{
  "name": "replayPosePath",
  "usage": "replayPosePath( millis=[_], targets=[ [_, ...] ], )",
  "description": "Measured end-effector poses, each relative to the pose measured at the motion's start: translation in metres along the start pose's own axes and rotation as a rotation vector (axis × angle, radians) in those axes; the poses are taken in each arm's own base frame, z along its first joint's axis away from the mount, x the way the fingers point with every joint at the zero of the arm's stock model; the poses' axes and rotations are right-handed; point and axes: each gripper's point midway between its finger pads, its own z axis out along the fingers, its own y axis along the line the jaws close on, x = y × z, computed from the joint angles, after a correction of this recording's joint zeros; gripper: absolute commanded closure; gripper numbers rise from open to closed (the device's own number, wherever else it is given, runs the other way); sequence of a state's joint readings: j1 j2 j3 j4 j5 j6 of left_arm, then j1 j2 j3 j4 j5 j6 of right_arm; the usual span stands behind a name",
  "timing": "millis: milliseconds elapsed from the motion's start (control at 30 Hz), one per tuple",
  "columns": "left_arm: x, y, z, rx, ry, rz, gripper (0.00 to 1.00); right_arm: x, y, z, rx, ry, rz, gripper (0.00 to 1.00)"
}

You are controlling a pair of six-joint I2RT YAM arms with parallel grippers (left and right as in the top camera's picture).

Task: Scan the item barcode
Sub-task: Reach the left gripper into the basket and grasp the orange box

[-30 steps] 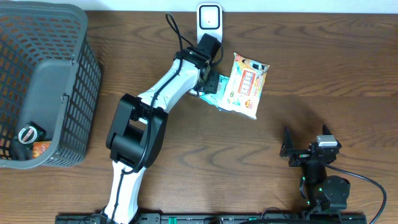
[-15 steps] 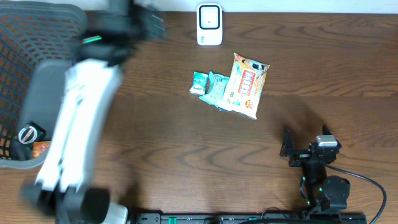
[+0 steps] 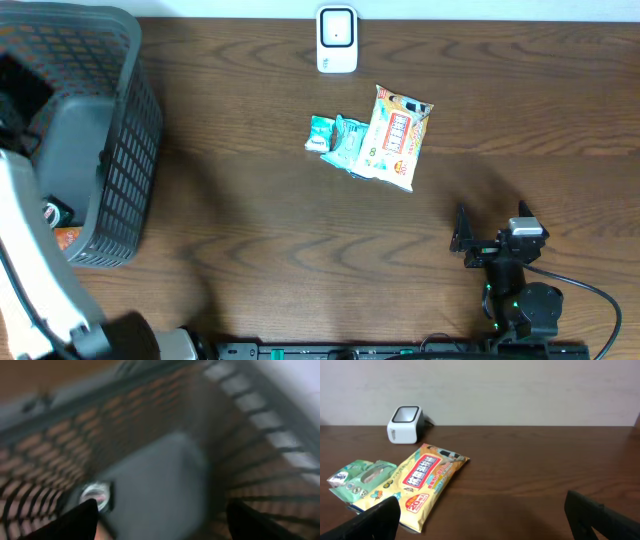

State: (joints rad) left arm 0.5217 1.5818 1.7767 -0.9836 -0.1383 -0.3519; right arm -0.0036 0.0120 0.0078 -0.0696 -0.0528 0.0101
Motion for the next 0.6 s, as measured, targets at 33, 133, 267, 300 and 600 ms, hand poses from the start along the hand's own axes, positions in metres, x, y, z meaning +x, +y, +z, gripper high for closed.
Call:
replayPosePath(
  millis=[33, 133, 267, 300, 600],
  targets=[
    [0.01, 0.011, 0.014, -0.04, 0.054, -0.025, 0.19, 0.0, 0.0, 0.0, 0.0, 0.0, 0.0, 0.01],
    [0.04, 0.039, 0.055, -0.15, 0.208, -0.102, 0.19, 0.0, 0.0, 0.0, 0.0, 0.0, 0.0, 0.01],
    [0.072, 0.054, 0.093, -0.239, 0.348, -0.14, 0.19, 0.0, 0.0, 0.0, 0.0, 0.0, 0.0, 0.01],
    [0.08, 0.055, 0.102, -0.258, 0.382, -0.144, 0.19, 0.0, 0.0, 0.0, 0.0, 0.0, 0.0, 0.01],
    [0.141, 0.078, 0.145, -0.469, 0.58, -0.244, 0.19, 0.0, 0.0, 0.0, 0.0, 0.0, 0.0, 0.01]
  ],
)
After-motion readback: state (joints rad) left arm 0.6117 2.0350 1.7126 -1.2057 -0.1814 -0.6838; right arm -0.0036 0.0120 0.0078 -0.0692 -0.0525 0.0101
